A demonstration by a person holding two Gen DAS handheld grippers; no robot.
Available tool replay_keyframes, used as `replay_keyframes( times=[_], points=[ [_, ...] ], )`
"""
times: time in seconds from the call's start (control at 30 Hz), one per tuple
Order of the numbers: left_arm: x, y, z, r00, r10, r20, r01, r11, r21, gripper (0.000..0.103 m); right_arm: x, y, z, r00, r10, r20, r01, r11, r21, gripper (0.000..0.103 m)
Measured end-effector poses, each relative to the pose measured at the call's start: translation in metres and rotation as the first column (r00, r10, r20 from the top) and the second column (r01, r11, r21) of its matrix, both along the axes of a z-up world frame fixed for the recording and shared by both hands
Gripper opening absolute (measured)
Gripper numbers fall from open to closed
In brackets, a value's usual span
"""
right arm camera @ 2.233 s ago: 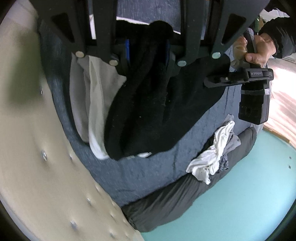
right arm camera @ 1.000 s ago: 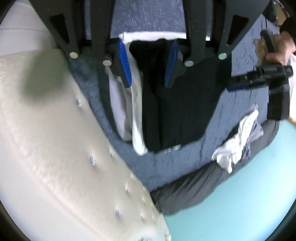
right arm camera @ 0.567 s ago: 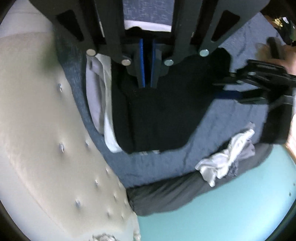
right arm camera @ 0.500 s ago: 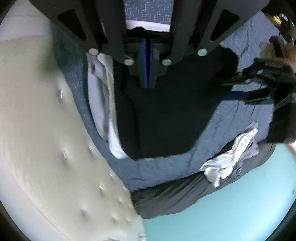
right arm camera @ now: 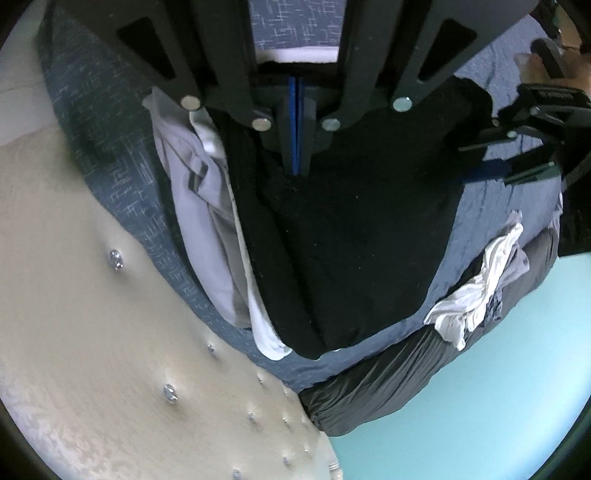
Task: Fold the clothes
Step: 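Lay the folded end down onto the sweater and open both grippers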
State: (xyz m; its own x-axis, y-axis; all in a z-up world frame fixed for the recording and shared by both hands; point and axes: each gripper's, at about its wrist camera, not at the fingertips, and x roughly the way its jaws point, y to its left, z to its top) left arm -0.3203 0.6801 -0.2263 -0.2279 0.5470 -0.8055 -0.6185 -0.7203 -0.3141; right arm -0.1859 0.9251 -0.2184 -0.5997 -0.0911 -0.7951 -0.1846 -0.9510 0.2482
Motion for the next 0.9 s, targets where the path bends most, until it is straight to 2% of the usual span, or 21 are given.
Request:
replay_keyframes(
  times=[0.2, 0.33, 0.6, 0.8, 0.9],
  points=[
    [0.004, -0.014, 0.018, 1.0, 0.022, -0.011, -0.021, 0.999, 0.036, 0.059, 0.005, -0.007, 0.03, 0.997, -0.004, -0.077, 0.002, 1.0, -0.027, 0.0],
    [0.014, -0.019, 0.016, 1.0, 0.008, -0.023, -0.008, 0.999, 0.04, 0.059, 0.009, -0.01, 0.022, 0.998, 0.005, -0.056, -0.005, 1.0, 0.001, 0.0],
    [0.022, -0.011, 0.006, 0.999, -0.014, -0.046, 0.015, 1.0, 0.003, 0.059, 0.018, -0.003, -0.003, 0.997, -0.06, -0.043, 0.058, 0.997, -0.044, 0.0],
    [0.02, -0.019, 0.019, 0.999, -0.004, -0.047, 0.005, 1.0, 0.022, 0.059, 0.018, -0.008, 0.018, 0.995, -0.058, -0.083, 0.056, 0.998, -0.027, 0.0],
    [0.02, -0.02, 0.014, 0.999, -0.017, -0.045, 0.017, 1.0, 0.015, 0.059, 0.02, -0.007, 0.013, 0.996, -0.053, -0.07, 0.051, 0.998, -0.021, 0.0]
  ],
)
